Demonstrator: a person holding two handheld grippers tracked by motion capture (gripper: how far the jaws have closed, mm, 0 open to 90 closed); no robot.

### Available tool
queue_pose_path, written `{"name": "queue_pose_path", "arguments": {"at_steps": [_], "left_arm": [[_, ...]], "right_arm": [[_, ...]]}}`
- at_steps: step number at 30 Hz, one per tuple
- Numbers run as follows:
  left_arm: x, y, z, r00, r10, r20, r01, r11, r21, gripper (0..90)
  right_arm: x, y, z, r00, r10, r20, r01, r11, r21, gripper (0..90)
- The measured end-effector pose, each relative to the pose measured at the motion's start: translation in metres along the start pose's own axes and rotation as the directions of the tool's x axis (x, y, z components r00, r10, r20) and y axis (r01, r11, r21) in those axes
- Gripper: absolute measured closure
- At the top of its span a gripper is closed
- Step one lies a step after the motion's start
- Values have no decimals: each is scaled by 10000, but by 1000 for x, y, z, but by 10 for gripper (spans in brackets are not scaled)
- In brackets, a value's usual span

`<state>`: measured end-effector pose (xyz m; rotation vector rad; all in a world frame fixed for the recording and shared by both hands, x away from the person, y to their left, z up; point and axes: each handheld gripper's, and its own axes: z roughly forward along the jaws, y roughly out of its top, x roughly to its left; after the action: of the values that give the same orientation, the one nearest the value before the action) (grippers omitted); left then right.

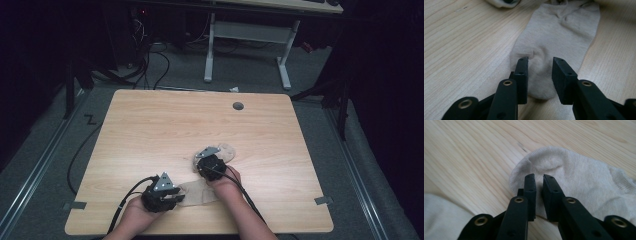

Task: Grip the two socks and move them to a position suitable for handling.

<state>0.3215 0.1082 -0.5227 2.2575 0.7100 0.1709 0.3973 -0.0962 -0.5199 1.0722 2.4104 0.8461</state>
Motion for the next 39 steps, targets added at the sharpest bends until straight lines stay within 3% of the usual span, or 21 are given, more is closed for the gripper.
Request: {"name": "queue_pose_path", "arguments": {"at_steps": [3,5,8,10,11,14,18,21,22,23,26,27,30,31,33,35,37,38,39], "left_arm": [[-1,0,-2,10000,52,-4,-52,9999,-112,645],[-1,0,-3,10000,55,-12,-55,9998,-171,636],[1,0,-7,9998,-170,-132,163,9985,-519,615],[2,0,-8,9996,-212,-186,200,9981,-587,593],[4,0,-10,9995,-118,-299,100,9981,-606,579],[10,1,-13,9977,-405,-548,351,9946,-975,543],[19,6,-8,9934,-735,-884,629,9911,-1175,504],[24,9,-4,9892,-905,-1156,764,9897,-1207,485],[29,13,0,9841,-1039,-1443,861,9885,-1245,484],[29,13,0,9841,-1039,-1443,861,9885,-1245,483],[40,28,10,9755,-1538,-1573,1307,9804,-1478,482],[40,28,10,9755,-1538,-1573,1307,9804,-1478,483],[45,54,29,9752,-1510,-1620,1248,9790,-1615,490],[45,54,29,9752,-1510,-1620,1248,9790,-1615,490],[46,63,43,9747,-1699,-1451,1472,9769,-1550,492],[50,68,58,9679,-2013,-1504,1827,9747,-1290,530],[51,68,61,9657,-2096,-1535,1917,9737,-1233,580],[53,66,64,9609,-2181,-1706,2020,9736,-1066,647],[53,66,64,9609,-2181,-1706,2020,9736,-1066,716]], "right_arm": [[1,3,-8,10000,31,-15,-32,9992,-392,784],[-6,1,-21,9996,275,68,-268,9963,-822,775],[-24,-11,-46,9973,490,552,-416,9909,-1280,766],[-29,-15,-52,9960,622,646,-530,9894,-1353,763],[-44,-31,-65,9903,937,1025,-777,9856,-1503,750],[-65,-55,-71,9787,1593,1298,-1396,9790,-1487,719],[-81,-75,-67,9656,2146,1469,-1950,9712,-1372,694],[-86,-74,-65,9641,2230,1444,-2017,9682,-1482,684],[-89,-70,-62,9634,2297,1379,-2063,9644,-1654,683],[-90,-68,-61,9640,2287,1355,-2050,9642,-1684,683],[-92,-58,-51,9688,2183,1172,-1974,9659,-1674,680],[-92,-58,-51,9688,2183,1172,-1974,9659,-1674,680],[-99,-45,-34,9675,2324,1000,-2162,9647,-1502,665],[-99,-45,-34,9675,2324,1000,-2162,9647,-1502,665],[-102,-40,-25,9650,2472,871,-2348,9631,-1319,650],[-104,-38,-16,9648,2460,933,-2355,9656,-1106,639],[-105,-39,-13,9628,2519,981,-2420,9649,-1021,626],[-106,-40,-11,9613,2578,970,-2494,9642,-902,631],[-106,-40,-11,9613,2578,970,-2494,9642,-902,631]]}}
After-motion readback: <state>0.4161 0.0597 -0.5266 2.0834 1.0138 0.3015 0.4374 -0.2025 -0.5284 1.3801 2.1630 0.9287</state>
